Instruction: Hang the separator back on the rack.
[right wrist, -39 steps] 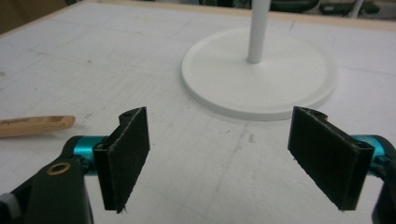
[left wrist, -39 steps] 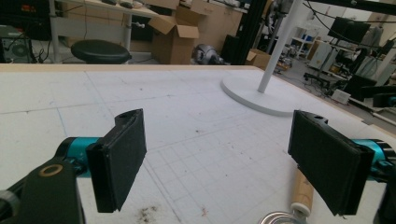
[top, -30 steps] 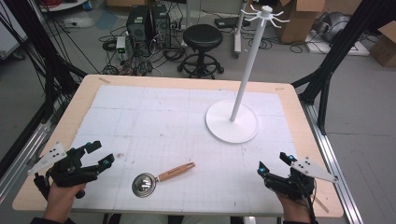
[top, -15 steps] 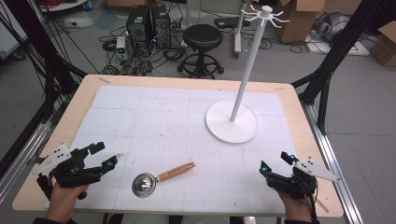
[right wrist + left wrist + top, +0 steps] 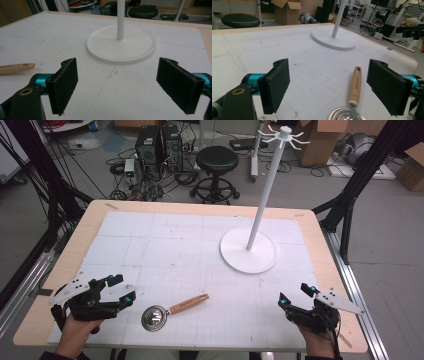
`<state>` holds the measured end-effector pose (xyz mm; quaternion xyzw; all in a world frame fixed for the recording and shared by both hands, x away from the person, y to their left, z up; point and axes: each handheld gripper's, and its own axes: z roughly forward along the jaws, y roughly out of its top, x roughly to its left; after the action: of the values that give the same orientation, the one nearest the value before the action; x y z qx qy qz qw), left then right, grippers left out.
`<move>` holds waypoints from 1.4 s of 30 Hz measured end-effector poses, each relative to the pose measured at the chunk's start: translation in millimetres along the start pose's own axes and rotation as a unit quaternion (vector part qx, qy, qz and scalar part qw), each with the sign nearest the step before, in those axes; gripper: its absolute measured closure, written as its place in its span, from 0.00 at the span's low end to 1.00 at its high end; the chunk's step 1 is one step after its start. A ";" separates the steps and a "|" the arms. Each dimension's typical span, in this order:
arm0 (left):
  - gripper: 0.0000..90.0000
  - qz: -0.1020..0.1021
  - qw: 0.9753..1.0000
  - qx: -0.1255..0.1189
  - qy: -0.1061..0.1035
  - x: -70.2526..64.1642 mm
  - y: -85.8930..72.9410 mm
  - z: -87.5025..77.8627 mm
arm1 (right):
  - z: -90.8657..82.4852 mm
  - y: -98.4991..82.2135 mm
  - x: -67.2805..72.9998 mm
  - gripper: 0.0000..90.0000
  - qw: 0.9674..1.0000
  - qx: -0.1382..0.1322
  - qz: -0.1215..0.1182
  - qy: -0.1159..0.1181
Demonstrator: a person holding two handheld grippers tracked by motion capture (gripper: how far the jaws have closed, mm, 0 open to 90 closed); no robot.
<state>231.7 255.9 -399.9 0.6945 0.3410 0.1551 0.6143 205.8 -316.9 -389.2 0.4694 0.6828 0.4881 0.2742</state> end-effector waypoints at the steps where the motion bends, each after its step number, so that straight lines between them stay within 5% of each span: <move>1: 0.21 -0.003 1.000 0.002 -0.002 -1.5 -0.1 1.7 | 0.0 0.0 0.0 0.18 1.000 0.000 0.000 0.000; 5: 0.19 -0.012 1.000 0.018 -0.010 -7.6 -0.4 13.7 | 2.3 -0.2 2.1 0.18 1.000 0.004 -0.003 0.011; 11: 0.24 0.016 0.997 0.063 -0.044 -20.9 0.4 42.7 | 1.6 0.3 0.4 0.18 1.000 0.002 0.001 0.012; 12: 0.27 0.022 0.994 0.087 -0.058 -25.5 0.4 53.0 | 1.3 0.1 -0.1 0.18 1.000 0.001 0.001 0.011; 19: 0.30 0.041 0.986 0.139 -0.087 -41.4 2.5 96.4 | 1.0 -0.5 0.5 0.18 1.000 0.003 0.002 0.014; 26: 0.26 0.073 0.974 0.196 -0.091 -59.3 -3.1 134.1 | 1.5 -0.6 0.9 0.18 1.000 0.005 0.002 0.018; 31: 0.36 0.100 0.961 0.236 -0.099 -63.9 -9.8 148.5 | 1.7 -0.8 0.7 0.18 1.000 0.008 0.002 0.021; 35: 0.39 0.108 0.957 0.253 -0.098 -64.1 -12.3 153.6 | 2.0 -0.5 0.6 0.18 1.000 0.008 0.003 0.020; 41: 0.47 0.106 0.952 0.270 -0.094 -62.5 -14.5 158.3 | 1.1 -0.8 0.1 0.18 1.000 0.009 0.004 0.020; 42: 0.48 0.110 0.949 0.280 -0.092 -63.9 -15.9 160.7 | 1.1 -0.8 0.1 0.18 1.000 0.008 0.004 0.021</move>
<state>283.2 93.5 -433.8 0.8829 0.2340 0.0554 0.4032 206.4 -316.4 -390.4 0.4641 0.6905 0.4931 0.2544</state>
